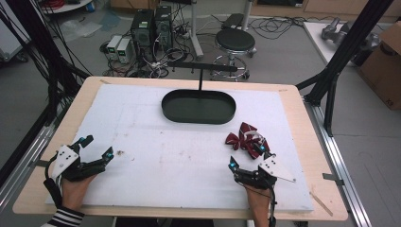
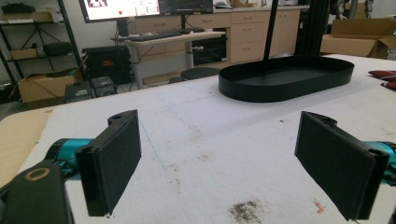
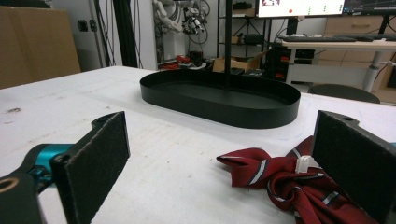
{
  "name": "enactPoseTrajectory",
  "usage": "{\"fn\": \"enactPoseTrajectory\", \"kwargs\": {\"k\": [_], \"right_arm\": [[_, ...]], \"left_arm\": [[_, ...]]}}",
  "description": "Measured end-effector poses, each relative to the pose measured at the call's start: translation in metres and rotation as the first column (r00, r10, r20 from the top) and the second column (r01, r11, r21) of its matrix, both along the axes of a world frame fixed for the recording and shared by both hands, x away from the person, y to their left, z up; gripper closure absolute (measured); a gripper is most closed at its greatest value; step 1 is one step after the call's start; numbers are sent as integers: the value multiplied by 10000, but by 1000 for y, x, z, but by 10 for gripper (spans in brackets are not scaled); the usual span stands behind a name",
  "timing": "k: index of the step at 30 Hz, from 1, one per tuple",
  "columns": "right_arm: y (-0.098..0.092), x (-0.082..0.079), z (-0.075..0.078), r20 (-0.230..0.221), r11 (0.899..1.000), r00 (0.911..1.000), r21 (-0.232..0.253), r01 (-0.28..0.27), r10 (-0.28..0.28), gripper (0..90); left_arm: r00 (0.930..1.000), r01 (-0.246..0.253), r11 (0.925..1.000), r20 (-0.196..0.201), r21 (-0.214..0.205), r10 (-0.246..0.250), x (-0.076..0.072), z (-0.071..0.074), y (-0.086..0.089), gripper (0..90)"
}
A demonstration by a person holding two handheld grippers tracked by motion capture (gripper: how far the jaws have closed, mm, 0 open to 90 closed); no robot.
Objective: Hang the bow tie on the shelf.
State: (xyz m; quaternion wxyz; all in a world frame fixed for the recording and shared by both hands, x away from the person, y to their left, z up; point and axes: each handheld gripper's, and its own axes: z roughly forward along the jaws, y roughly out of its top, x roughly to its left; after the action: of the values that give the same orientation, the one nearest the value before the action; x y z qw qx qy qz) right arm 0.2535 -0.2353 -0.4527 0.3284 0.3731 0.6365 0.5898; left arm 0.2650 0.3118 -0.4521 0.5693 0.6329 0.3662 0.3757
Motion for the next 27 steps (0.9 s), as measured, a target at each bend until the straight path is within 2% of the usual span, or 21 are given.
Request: {"fn": "enactPoseTrajectory", "kwargs": {"k": [8, 12, 16, 20, 27], "right_arm": [[-1, 0, 0, 0, 9999, 10000, 115, -33, 33, 35], [-1, 0, 0, 75, 9998, 9999, 143, -108, 107, 35], [-2, 0, 0, 42, 9998, 10000, 199, -67, 67, 35], [-3, 1, 0, -171, 9994, 9998, 344, -29, 35, 35], [-2, 1, 1, -233, 9993, 9997, 363, -77, 86, 35]], "left_arm": [[10000, -33, 10000, 36, -34, 34, -1, 0, 0, 150], [9999, 6, 10000, -123, -23, -6, 1, 0, 0, 150], [10000, 11, 10000, -91, -21, -11, 1, 0, 0, 149], [9999, 43, 10000, -128, -40, -43, 1, 0, 0, 150], [9999, 52, 10000, -113, -17, -52, 1, 0, 0, 150]]}}
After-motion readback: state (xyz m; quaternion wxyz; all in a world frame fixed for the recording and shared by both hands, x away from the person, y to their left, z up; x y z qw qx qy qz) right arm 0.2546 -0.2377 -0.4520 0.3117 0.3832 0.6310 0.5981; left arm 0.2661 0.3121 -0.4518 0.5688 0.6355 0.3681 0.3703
